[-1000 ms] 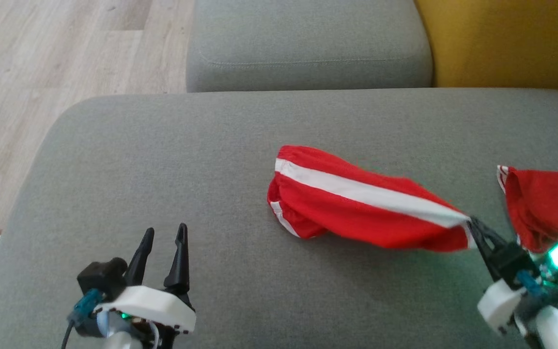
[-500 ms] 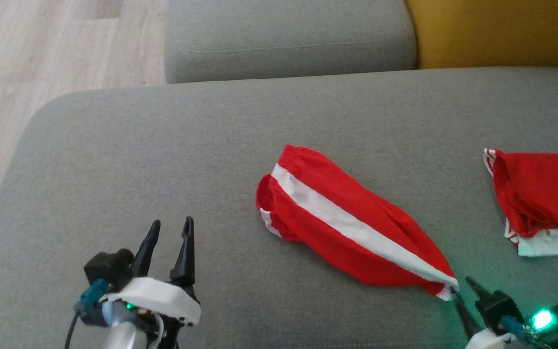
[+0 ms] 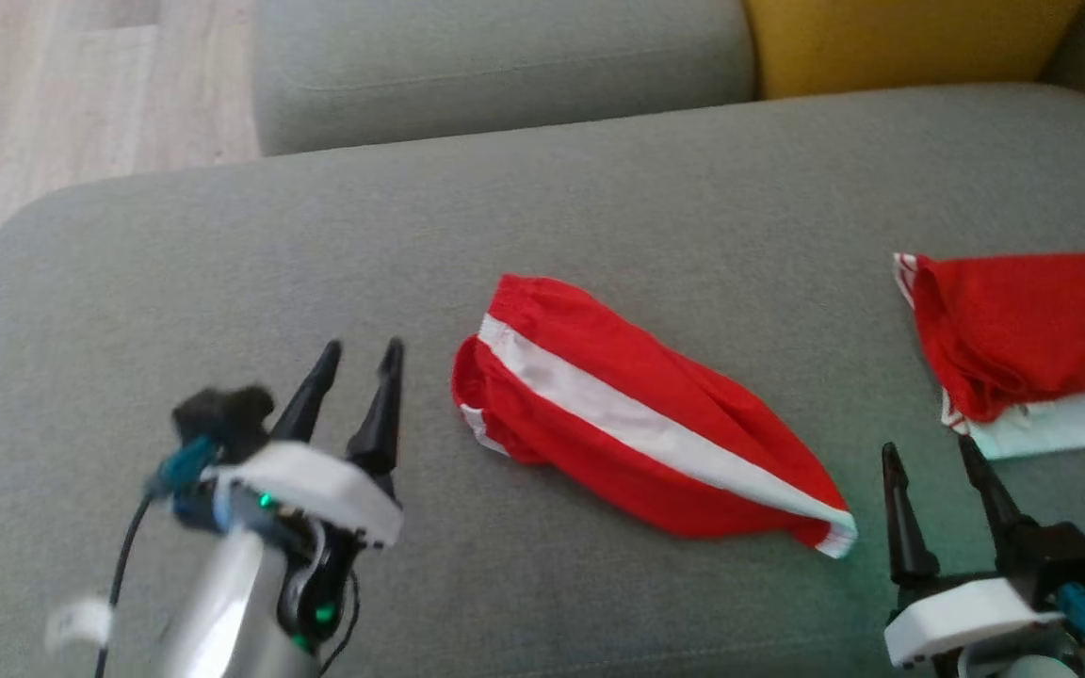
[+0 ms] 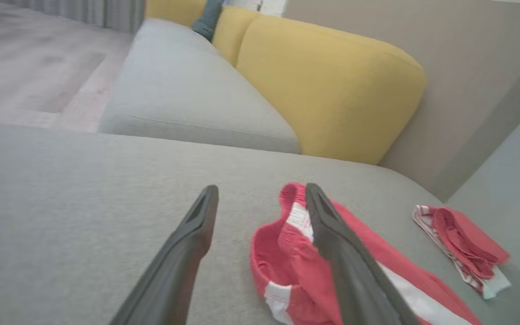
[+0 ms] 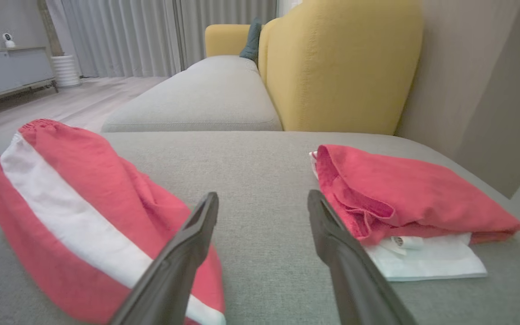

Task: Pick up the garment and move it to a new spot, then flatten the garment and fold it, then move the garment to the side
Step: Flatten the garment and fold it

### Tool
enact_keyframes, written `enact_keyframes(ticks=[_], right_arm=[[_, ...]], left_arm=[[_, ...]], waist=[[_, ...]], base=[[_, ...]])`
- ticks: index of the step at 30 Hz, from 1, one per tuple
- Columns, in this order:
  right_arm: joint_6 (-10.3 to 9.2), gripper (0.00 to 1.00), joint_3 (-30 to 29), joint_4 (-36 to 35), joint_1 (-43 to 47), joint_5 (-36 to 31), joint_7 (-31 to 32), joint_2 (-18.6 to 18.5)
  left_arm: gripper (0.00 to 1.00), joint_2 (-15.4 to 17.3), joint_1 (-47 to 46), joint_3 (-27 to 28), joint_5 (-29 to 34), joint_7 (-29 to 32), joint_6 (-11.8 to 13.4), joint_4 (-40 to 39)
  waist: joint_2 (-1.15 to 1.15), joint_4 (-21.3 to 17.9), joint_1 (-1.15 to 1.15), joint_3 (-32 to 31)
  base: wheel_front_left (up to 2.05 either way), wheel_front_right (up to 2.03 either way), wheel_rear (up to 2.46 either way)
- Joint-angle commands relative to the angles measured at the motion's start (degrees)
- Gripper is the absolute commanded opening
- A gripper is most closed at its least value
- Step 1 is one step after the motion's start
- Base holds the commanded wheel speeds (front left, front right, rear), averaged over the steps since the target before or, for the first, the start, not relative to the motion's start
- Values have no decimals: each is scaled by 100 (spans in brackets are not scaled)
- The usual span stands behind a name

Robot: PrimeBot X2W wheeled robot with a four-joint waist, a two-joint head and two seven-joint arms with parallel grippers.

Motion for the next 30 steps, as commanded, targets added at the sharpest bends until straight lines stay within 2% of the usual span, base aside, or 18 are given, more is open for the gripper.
enact_keyframes(ticks=[1, 7, 11, 15, 17, 30], right_arm=[[-5, 100, 143, -204, -304, 40, -82, -38], [-5, 100, 341, -141, -445, 310, -178, -30], [-5, 100, 351, -93, -557, 364, -224, -29], [-5, 100, 333, -46, -615, 389, -260, -29], [-5, 100, 327, -14, -631, 382, -271, -29], [-5, 100, 395, 98, -740, 376, -309, -28]], left_arm=[[100, 112, -387, 95, -62, 116, -40, -205], [100, 292, -901, -322, -742, 1276, -146, -219], [100, 620, -1263, -647, -726, 1665, -156, -174], [100, 921, -1616, -975, -312, 1706, -157, 21], [100, 964, -1750, -1127, -196, 1710, -157, 167], [100, 1069, -2350, -1774, -428, 1558, -159, 913]], waist=[[0, -87, 0, 84], [0, -311, 0, 399], [0, -425, 0, 618], [0, -467, 0, 791], [0, -473, 0, 852], [0, -554, 0, 978]], base=[[0, 0, 0], [0, 0, 0], [0, 0, 0], [0, 0, 0], [0, 0, 0], [0, 0, 0]])
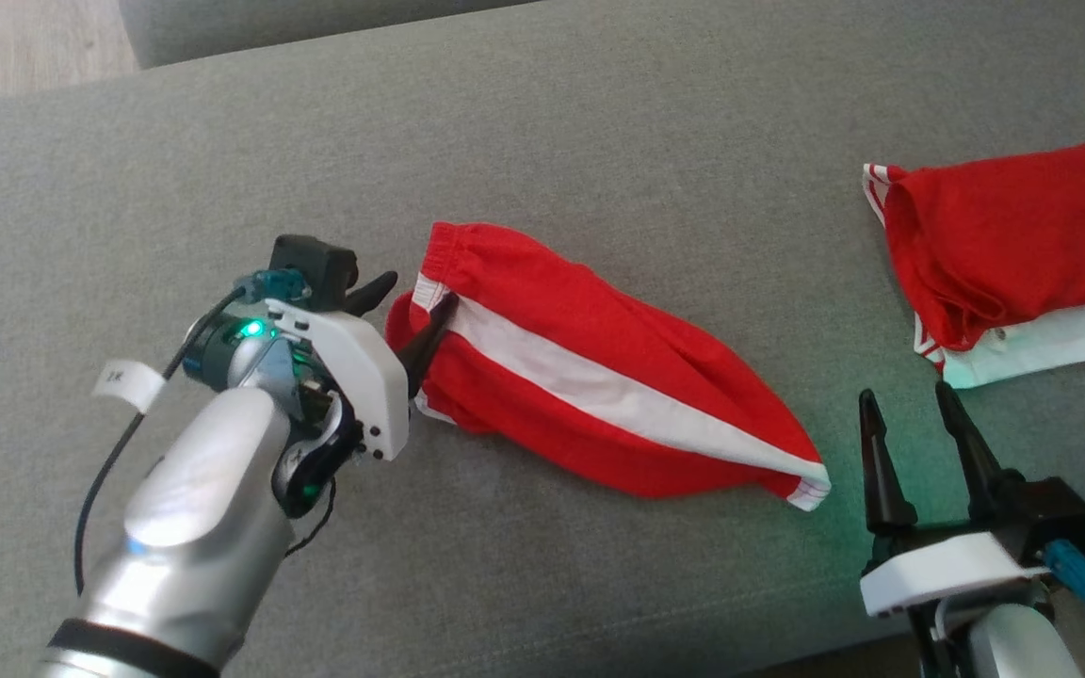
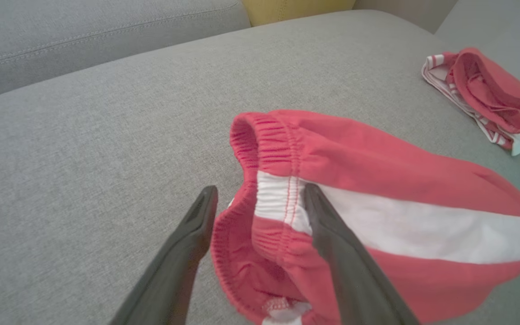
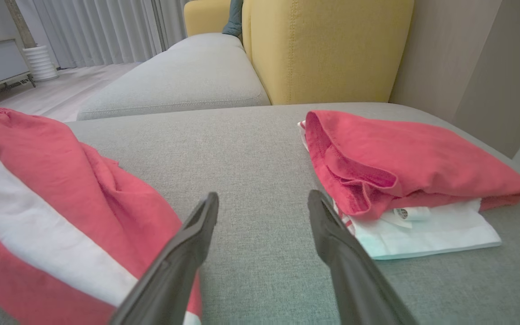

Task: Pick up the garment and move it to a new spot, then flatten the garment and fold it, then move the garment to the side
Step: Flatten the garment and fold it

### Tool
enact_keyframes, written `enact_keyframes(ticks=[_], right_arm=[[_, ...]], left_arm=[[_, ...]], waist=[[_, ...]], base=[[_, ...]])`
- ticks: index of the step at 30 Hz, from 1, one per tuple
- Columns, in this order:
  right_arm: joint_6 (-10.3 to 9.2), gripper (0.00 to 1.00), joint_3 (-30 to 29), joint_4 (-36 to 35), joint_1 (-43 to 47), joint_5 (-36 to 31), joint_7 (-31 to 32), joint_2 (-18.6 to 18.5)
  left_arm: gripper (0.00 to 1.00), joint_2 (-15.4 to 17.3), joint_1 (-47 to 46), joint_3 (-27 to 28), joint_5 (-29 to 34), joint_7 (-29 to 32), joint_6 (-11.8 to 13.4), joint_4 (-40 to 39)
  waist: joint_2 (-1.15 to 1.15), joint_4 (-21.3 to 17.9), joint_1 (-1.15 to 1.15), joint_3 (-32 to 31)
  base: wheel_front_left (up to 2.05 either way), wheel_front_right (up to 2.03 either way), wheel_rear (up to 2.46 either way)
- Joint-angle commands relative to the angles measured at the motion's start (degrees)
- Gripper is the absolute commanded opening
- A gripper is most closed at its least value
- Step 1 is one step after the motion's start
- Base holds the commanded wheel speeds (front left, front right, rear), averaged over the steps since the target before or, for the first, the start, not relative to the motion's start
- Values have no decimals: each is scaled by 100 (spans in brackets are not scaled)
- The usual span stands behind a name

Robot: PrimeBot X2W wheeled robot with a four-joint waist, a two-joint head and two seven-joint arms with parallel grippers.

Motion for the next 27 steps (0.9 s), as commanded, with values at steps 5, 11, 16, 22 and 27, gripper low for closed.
enact_keyframes(ticks=[5, 11, 16, 22, 27], right_arm=[[-5, 100, 158, -97, -193, 52, -70, -33], [-5, 100, 151, -11, -212, 34, -75, -33], [-5, 100, 321, 119, -182, -404, -76, -33], [-5, 100, 983, 442, -114, -899, 69, -335], [-5, 100, 1441, 593, -100, -719, 274, -638]], left_arm=[[86, 191, -423, -7, -183, -131, 3, 34], [0, 221, -531, -141, -409, -257, 3, 184], [0, 328, -581, -284, -550, -291, 3, 212], [0, 505, -581, -383, -711, -254, 2, 154], [0, 568, -569, -389, -743, -256, 4, 131]], waist=[[0, -31, 0, 20], [0, -32, 0, -16], [0, -34, 0, -137], [0, -72, 0, -298], [0, -73, 0, -364]], base=[[0, 0, 0], [0, 0, 0], [0, 0, 0], [0, 0, 0], [0, 0, 0]])
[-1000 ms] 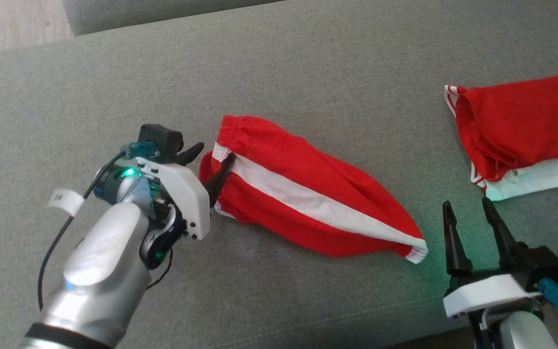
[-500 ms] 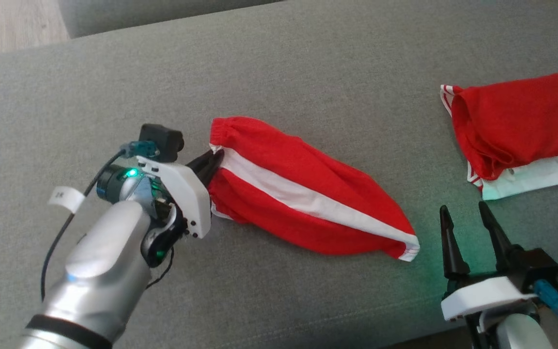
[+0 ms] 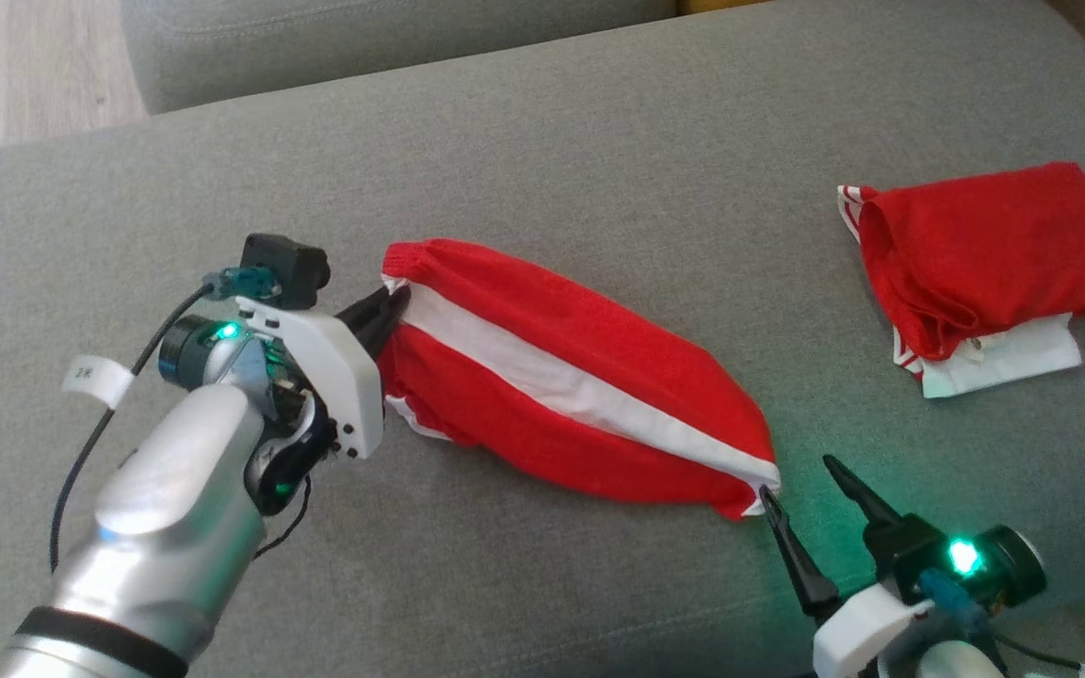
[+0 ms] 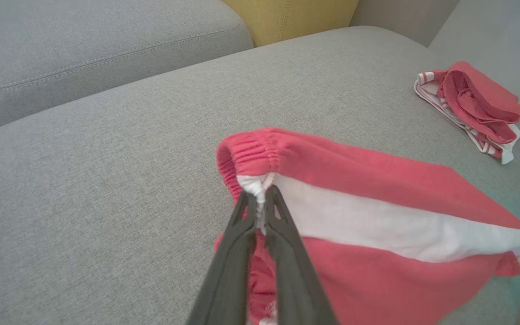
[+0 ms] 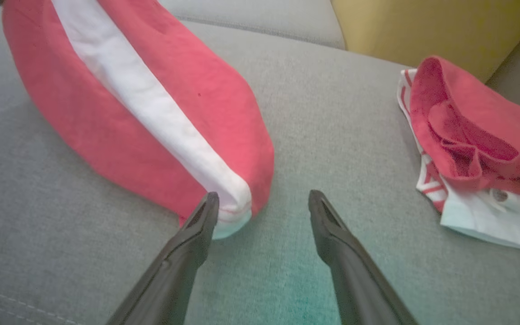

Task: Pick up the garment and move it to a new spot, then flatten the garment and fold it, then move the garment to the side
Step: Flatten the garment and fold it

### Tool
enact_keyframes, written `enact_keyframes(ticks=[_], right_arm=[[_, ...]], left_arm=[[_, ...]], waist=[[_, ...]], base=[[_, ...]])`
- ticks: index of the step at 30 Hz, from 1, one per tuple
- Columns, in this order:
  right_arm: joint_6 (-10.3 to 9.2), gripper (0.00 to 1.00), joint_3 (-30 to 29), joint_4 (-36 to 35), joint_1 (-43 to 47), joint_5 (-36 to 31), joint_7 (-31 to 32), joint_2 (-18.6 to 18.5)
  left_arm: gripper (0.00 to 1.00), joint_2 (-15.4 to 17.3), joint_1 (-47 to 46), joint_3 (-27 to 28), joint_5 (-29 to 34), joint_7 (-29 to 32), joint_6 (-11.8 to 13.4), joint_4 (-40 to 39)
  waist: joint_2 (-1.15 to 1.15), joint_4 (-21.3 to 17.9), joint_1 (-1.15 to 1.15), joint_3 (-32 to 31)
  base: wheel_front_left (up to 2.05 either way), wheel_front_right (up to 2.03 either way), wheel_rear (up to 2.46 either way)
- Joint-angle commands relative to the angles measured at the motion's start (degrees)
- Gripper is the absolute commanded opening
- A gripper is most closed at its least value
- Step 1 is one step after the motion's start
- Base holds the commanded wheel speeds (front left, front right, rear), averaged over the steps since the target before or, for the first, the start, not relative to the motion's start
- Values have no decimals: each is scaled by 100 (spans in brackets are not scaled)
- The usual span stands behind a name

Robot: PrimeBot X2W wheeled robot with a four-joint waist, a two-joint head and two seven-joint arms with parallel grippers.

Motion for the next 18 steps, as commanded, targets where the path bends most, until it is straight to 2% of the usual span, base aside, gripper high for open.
enact_keyframes(ticks=[1, 9, 18], right_arm=[[-5, 100, 172, -80, -114, 69, 78, -151], [-5, 100, 547, 98, -215, 324, 412, -271], [-5, 100, 699, 135, -329, 290, 363, -222]], left_arm=[[0, 214, -314, 176, -35, -30, 9, -181], [0, 228, -326, 145, -43, -27, 52, -253], [0, 239, -310, 86, -42, -11, 75, -300]], waist=[[0, 0, 0, -15], [0, 31, 0, -10], [0, 74, 0, -13]], base=[[0, 0, 0], [0, 0, 0], [0, 0, 0]])
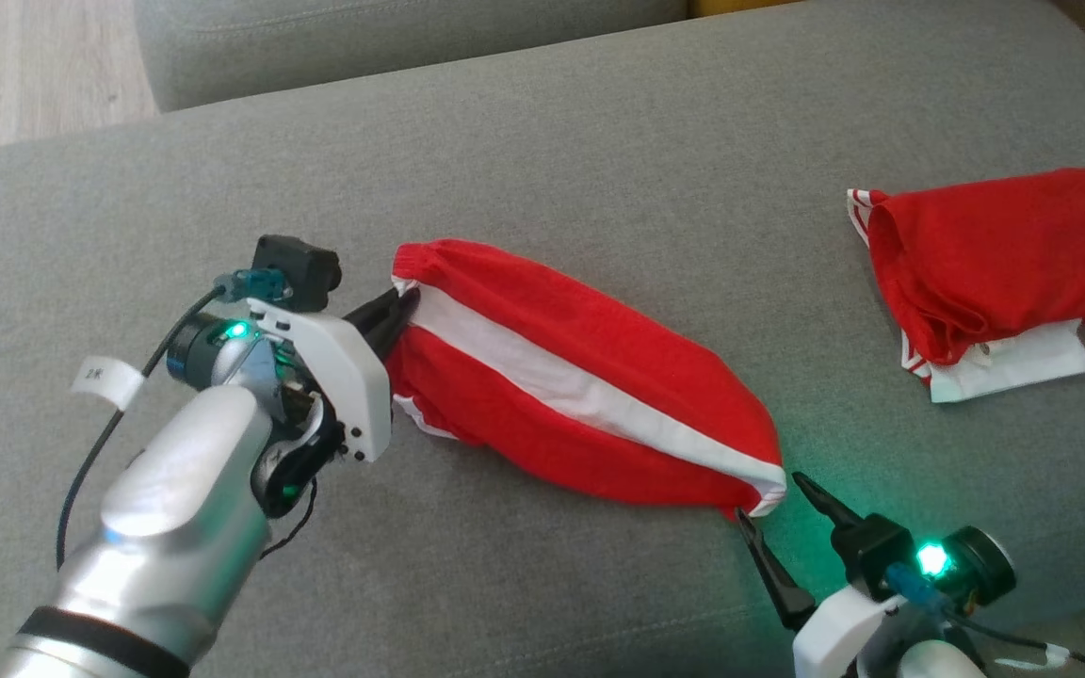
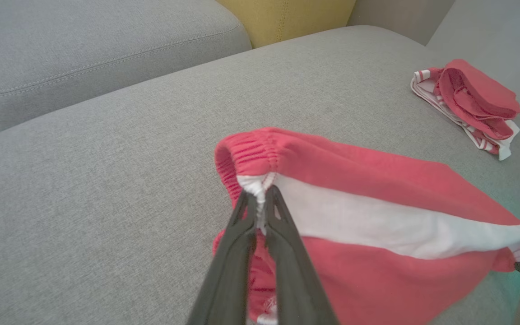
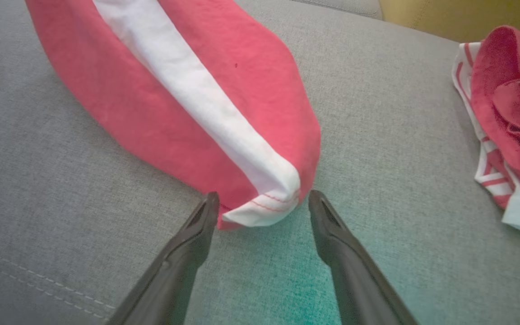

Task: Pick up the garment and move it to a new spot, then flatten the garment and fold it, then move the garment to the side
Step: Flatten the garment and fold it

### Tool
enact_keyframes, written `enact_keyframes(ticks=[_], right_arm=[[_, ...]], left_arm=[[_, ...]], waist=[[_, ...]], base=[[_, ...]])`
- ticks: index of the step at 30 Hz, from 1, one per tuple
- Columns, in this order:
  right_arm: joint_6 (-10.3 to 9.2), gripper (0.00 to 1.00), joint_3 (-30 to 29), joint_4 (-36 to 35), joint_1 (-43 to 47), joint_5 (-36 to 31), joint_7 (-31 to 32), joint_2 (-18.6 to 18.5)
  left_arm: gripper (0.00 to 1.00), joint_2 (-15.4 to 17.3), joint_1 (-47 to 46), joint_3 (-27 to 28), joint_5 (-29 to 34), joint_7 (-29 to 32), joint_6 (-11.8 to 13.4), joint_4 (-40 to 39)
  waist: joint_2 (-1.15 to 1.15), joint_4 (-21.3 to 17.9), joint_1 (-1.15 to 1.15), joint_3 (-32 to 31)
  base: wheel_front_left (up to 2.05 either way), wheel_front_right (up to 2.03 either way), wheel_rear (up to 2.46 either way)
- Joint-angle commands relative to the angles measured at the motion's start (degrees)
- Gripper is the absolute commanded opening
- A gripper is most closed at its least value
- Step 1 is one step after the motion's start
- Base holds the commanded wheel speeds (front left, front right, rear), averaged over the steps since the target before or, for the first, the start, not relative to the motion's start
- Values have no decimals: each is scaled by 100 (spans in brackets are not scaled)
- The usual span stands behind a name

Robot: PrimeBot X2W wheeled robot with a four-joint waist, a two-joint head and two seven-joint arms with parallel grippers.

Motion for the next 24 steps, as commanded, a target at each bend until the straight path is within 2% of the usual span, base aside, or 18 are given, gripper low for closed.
enact_keyframes(ticks=[1, 11, 24], right_arm=[[-5, 100, 109, -153, -171, -23, -69, -43], [-5, 100, 37, -241, -166, -27, -60, 59], [-5, 100, -68, 58, -371, -48, -111, 161]], left_arm=[[0, 215, -308, 217, -44, -23, 30, -166], [0, 242, -260, 178, -76, -34, 61, -204], [0, 261, -332, 123, -88, 5, 116, -327]], waist=[[0, 0, 0, -5], [0, -6, 0, -70], [0, 52, 0, 29]], base=[[0, 0, 0], [0, 0, 0], [0, 0, 0]])
